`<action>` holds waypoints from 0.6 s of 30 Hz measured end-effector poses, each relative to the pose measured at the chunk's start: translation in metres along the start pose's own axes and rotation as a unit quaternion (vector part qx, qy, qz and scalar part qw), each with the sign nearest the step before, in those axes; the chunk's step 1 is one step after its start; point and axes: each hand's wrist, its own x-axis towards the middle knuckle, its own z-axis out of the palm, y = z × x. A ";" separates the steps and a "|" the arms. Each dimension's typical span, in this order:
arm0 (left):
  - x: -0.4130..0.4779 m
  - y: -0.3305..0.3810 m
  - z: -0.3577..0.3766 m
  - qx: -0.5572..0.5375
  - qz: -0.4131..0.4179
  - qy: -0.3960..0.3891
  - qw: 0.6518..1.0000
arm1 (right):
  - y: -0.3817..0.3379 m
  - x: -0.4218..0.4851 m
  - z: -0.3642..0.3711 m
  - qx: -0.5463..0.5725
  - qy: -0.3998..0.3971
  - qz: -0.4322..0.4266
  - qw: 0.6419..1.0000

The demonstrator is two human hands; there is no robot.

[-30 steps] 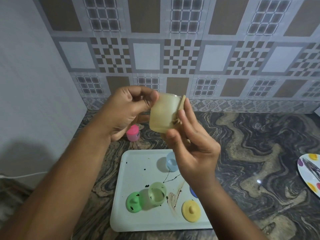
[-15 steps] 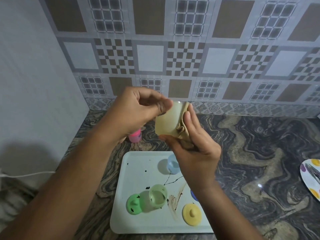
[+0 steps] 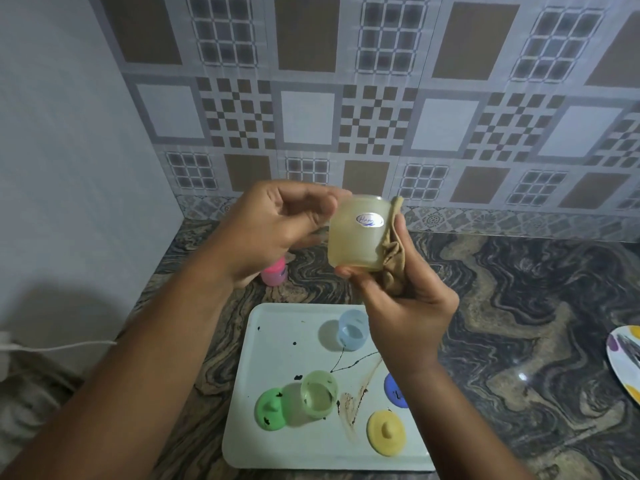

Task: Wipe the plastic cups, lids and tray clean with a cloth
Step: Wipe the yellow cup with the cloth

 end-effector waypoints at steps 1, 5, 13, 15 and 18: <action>0.000 -0.002 0.000 -0.006 -0.007 0.003 1.000 | 0.000 0.001 0.001 0.004 0.002 0.012 1.000; 0.001 -0.001 -0.001 -0.004 -0.001 0.025 1.000 | -0.004 0.006 0.000 -0.077 -0.029 -0.074 0.994; 0.002 0.001 0.003 0.071 0.016 0.046 0.996 | -0.001 0.011 -0.002 -0.157 -0.058 -0.151 0.974; 0.001 0.000 0.002 0.020 -0.010 0.031 0.999 | -0.001 0.009 -0.003 -0.129 -0.044 -0.139 0.981; 0.002 -0.005 -0.001 -0.040 -0.037 0.015 0.998 | -0.001 0.005 -0.004 -0.067 -0.020 -0.096 0.993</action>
